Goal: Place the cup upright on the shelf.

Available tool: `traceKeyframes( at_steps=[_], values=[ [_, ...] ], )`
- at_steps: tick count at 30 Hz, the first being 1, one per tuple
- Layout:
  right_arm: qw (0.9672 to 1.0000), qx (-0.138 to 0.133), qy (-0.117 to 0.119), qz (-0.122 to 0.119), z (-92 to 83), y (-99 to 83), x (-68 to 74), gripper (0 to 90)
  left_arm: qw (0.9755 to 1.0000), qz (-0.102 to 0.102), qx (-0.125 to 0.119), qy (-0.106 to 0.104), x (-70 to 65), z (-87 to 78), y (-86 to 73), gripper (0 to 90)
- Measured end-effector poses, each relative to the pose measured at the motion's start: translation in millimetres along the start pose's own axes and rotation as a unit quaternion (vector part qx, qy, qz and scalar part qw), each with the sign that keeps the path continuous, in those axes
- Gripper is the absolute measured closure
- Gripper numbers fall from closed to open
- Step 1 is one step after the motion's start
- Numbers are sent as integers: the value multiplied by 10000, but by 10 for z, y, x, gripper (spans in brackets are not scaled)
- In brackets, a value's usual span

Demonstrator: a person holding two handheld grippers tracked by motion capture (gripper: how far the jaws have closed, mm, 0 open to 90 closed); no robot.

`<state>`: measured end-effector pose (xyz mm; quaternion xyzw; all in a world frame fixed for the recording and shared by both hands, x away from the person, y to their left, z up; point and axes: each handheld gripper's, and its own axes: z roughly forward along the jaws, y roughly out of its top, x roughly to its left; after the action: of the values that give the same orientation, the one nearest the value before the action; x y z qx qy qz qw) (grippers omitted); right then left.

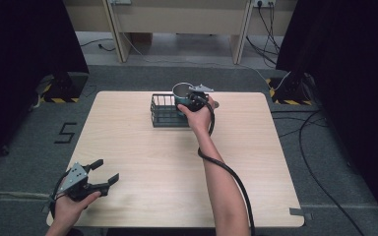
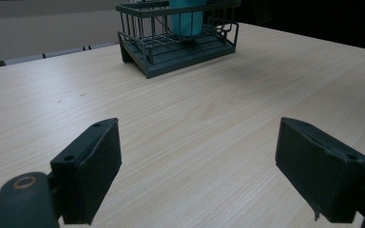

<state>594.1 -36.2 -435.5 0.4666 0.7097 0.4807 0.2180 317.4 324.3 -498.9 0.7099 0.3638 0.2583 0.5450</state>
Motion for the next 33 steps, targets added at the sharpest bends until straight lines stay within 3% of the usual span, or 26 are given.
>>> traceKeyframes(
  at_steps=[33],
  values=[
    [9999,-24,94,-75,-507,-132,-54,164,10000,27,28,29,-9,5,-3,150]
  ],
)
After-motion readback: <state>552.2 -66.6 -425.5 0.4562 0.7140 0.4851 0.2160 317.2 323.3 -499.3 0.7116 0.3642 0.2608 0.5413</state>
